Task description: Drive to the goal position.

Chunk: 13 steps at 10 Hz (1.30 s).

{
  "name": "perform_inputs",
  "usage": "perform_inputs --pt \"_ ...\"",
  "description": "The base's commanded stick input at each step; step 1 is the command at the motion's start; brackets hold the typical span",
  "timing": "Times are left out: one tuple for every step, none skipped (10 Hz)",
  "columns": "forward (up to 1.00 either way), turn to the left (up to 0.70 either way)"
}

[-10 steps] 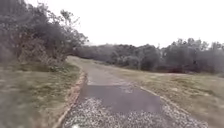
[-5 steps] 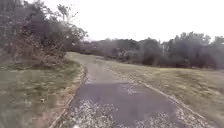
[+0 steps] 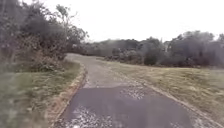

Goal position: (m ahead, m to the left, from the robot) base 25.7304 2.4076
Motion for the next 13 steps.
perform_inputs --pt "0.60 0.00" --pt "0.60 0.00" --pt "0.60 0.00" --pt "0.60 0.00" --pt "0.60 0.00" --pt "0.60 0.00" --pt "0.60 0.00" --pt "0.60 0.00" --pt "0.60 0.00" --pt "0.60 0.00" --pt "0.60 0.00" --pt "0.60 0.00" --pt "0.60 0.00"
